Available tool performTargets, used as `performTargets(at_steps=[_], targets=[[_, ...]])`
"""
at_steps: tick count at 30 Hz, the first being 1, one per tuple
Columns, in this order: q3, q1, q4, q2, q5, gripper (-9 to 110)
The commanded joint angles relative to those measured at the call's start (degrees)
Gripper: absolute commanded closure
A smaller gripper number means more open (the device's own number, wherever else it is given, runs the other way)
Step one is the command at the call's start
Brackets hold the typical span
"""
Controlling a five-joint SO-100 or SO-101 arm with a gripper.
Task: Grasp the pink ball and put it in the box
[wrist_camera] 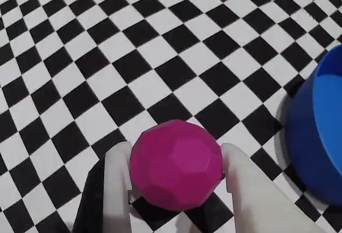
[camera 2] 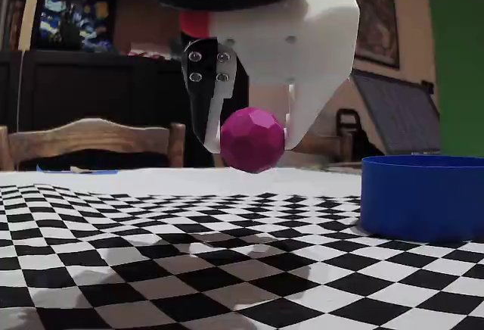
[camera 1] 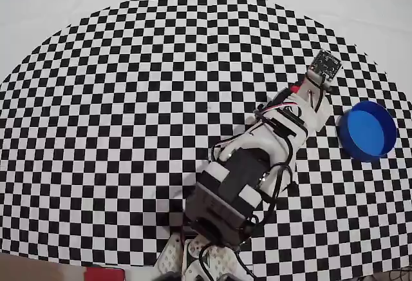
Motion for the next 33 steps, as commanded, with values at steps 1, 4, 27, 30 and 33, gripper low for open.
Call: performTargets(at_steps=[1,4,27,30,33], targets=[[0.4,0.7,0.3,5.0,-0.4,101],[1.3,0.9,0.3,6.5,-0.4,101],[5.5,3.8,0.3,16.3,-0.4,101],[5.5,4.5,0.3,16.7,-0.4,101],[5.5,5.3,0.3,17.1,-0.4,101]])
